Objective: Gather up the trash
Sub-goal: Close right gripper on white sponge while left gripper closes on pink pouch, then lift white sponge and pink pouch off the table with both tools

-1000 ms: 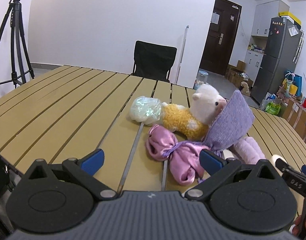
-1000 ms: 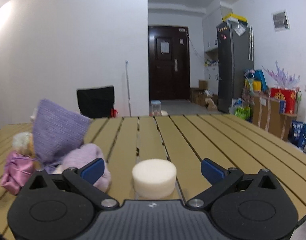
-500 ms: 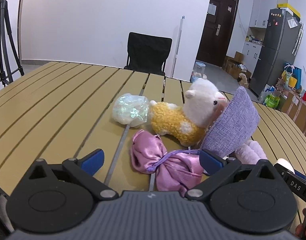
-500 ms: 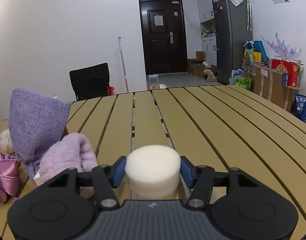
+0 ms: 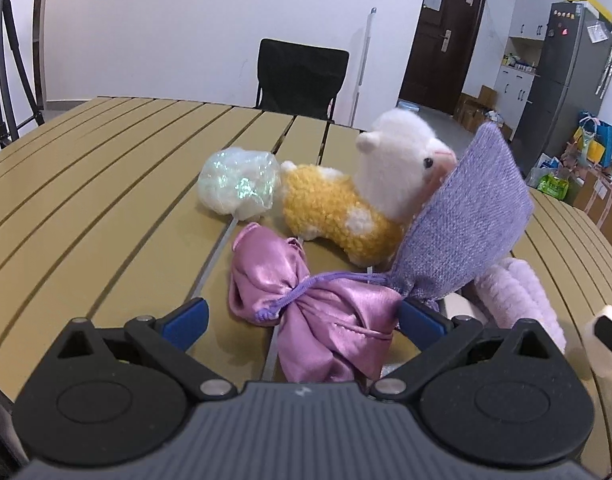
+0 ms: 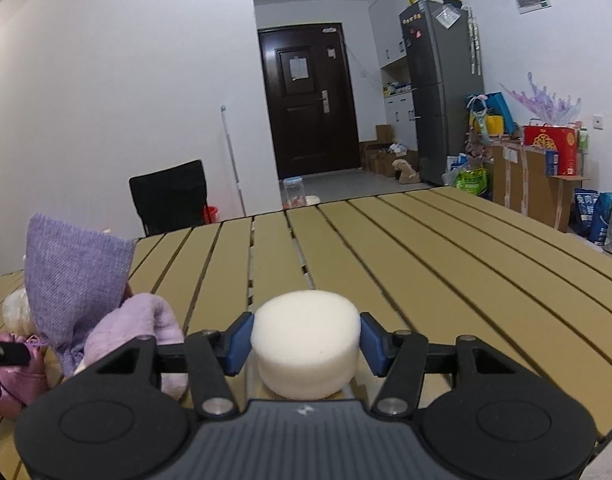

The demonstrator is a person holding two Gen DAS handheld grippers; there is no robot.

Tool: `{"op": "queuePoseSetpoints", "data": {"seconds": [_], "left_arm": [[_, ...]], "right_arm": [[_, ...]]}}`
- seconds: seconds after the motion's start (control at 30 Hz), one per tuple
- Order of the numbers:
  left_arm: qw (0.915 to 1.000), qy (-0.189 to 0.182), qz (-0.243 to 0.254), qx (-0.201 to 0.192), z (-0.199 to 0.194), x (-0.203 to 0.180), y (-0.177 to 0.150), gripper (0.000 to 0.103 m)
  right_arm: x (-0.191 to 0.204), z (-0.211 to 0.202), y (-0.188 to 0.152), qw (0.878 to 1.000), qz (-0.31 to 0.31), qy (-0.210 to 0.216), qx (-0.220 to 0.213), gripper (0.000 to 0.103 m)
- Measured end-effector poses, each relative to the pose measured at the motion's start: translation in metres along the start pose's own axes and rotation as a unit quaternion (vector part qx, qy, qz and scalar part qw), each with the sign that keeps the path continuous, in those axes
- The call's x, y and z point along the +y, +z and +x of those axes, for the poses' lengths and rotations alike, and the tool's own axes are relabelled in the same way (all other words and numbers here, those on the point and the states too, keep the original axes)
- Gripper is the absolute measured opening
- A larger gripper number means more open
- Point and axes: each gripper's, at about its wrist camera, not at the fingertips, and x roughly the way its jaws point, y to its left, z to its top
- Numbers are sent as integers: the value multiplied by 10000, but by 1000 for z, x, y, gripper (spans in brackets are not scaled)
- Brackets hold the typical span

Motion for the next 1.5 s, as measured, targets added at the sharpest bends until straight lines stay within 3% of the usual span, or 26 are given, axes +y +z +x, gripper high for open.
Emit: {"op": "queuePoseSetpoints", "data": {"seconds": [0.3,0.47,0.7,0.87,0.97,1.5], "left_arm": [[10000,54,-27,41,14,-4,-5,101],[9999,11,112,-34,13,-7,-9,85],[9994,-161,260,-135,7,-3,-16,71],[9981,-439,402,-172,0,1,-20,45],[9975,-506,453,-189,-2,2,-19,41],[9960,-472,707,-269,-15,21,-23,40]], "right_arm": [[-14,-1,4,9999,12,-82,-63,55],[-14,-1,4,9999,0,-67,-113,55],[-10,-3,4,9998,-47,-3,-171,55],[-7,-7,5,9997,-91,40,-214,55],[-5,-7,5,9997,-94,58,-235,55],[-3,-12,4,9992,-182,155,-309,55]]}}
